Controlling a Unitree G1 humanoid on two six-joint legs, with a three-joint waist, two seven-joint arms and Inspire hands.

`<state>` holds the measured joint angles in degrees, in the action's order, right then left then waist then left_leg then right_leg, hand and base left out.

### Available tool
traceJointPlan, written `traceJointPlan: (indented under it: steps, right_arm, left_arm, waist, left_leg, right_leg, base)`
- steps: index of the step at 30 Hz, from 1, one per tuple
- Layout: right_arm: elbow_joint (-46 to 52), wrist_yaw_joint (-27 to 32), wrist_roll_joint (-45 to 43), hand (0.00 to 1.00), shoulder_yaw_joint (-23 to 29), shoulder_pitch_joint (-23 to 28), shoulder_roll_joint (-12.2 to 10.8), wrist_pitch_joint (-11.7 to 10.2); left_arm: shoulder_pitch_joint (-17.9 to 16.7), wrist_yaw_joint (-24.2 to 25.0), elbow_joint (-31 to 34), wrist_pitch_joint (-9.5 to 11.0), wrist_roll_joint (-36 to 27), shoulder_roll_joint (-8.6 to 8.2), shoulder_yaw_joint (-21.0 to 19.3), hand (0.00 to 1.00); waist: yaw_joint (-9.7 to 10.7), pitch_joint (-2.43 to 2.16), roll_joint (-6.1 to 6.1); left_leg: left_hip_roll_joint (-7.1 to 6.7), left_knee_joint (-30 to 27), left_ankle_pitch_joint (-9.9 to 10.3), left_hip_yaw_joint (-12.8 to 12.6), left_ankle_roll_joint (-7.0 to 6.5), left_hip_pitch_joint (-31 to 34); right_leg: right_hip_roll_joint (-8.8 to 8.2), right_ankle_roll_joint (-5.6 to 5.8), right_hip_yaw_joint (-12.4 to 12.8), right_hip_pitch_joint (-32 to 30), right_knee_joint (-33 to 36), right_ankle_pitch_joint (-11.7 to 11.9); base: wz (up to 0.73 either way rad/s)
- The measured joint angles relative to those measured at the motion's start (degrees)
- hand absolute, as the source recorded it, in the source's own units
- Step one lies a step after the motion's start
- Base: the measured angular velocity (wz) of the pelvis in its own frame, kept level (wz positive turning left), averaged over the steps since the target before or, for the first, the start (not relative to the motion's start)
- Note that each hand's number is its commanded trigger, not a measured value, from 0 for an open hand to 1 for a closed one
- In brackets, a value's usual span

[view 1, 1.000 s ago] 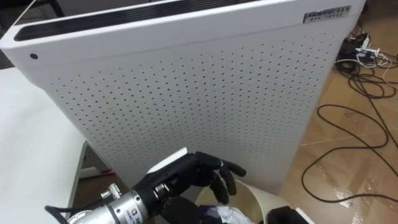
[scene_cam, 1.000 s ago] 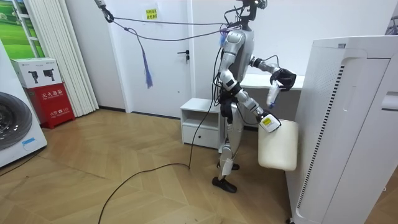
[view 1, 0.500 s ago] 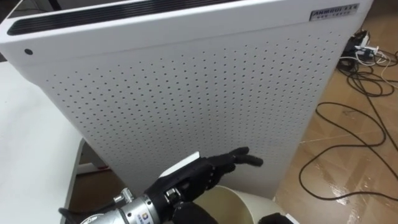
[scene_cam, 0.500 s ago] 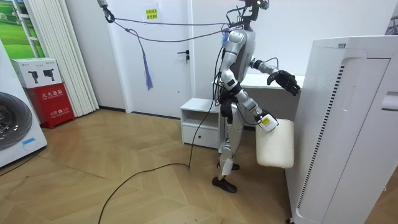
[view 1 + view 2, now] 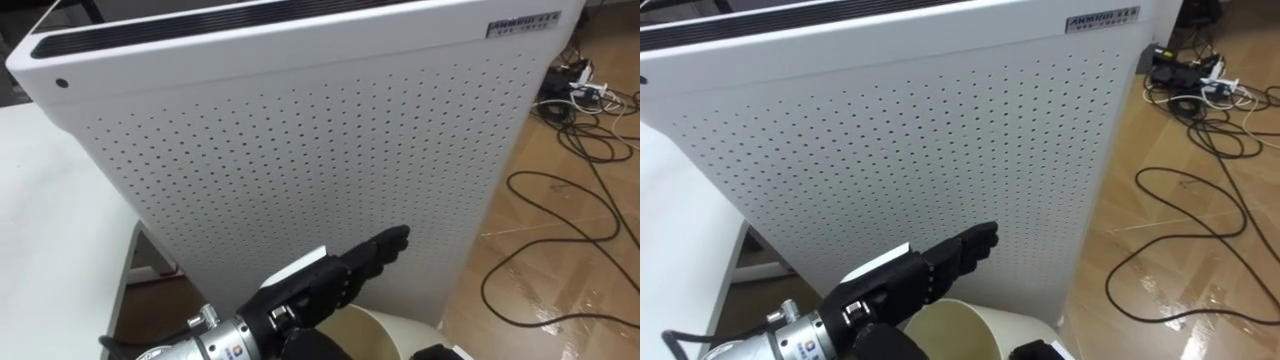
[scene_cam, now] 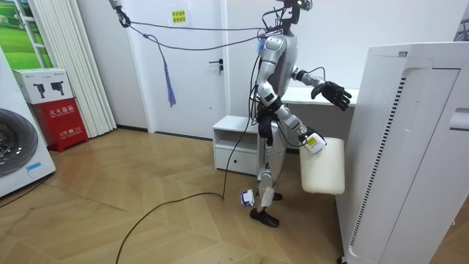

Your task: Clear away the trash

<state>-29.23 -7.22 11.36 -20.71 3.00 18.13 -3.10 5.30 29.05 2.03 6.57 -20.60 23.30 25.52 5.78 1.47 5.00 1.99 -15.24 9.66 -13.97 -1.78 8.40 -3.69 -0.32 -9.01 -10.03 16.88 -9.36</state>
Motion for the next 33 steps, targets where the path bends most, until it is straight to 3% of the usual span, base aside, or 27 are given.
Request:
traceJointPlan:
  steps: [8,14,18,24,29,33]
  right_arm:
    - [0.0,-0.1,0.3,1.00,0.0,0.1,0.1,0.0]
    - [0.0,0.1,2.1,1.00,0.1,0.9,0.3,0.0]
    - [-0.1,0.3,2.1,1.00,1.3,2.0,0.1,0.0]
    - [-1.8,1.7,2.1,1.00,2.4,2.7,0.1,0.0]
    - [-7.4,2.1,2.2,1.00,3.9,3.1,0.0,-0.8]
    - [-10.7,2.1,2.1,1.00,5.6,4.0,0.1,-0.8]
  left_arm:
    - [-0.3,0.1,0.0,0.0,-0.2,-0.02,0.0,0.00]
    - [-4.0,0.3,-0.7,0.1,-1.3,0.20,-0.5,0.00]
    - [-7.5,0.4,-5.3,0.0,-1.3,0.16,-0.6,0.00]
    - [-8.1,0.2,-8.6,-0.1,-1.2,-0.10,-0.8,0.00]
    - [-10.9,-0.8,-11.9,0.1,-1.1,-0.56,-2.7,0.00]
    - [-13.1,-2.6,-15.9,0.1,-0.9,-0.59,-4.7,0.00]
  waist:
    - [0.1,-0.09,-0.57]
    - [0.1,-0.29,-1.40]
    - [0.3,-0.44,-1.93]
    - [0.1,-0.48,-2.08]
    - [0.2,-0.43,-2.61]
    - [-0.1,-0.91,-3.32]
  left_leg:
    - [0.23,0.0,0.0,-0.2,0.01,-0.3]
    - [0.24,0.7,0.0,-0.8,0.07,-1.8]
    - [0.23,0.8,0.0,-0.8,0.08,-2.0]
    - [0.25,0.6,0.0,-0.7,0.09,-2.1]
    - [0.21,1.0,0.2,-0.8,0.37,-4.0]
    - [0.35,1.6,0.2,-0.8,0.42,-4.3]
  right_leg:
    - [0.25,-0.14,0.2,0.3,-0.1,0.1]
    - [-0.03,-0.17,0.5,1.4,-0.2,0.0]
    - [-0.01,-0.17,0.4,1.6,-0.2,0.0]
    - [0.16,-0.17,0.4,1.6,-0.1,0.0]
    - [0.31,-0.21,0.4,3.1,-0.2,-0.5]
    - [0.61,-0.33,0.5,3.2,-0.5,-0.4]
  base:
    - [0.00]
    - [-0.03]
    - [0.00]
    - [0.01]
    - [0.00]
    - [0.00]
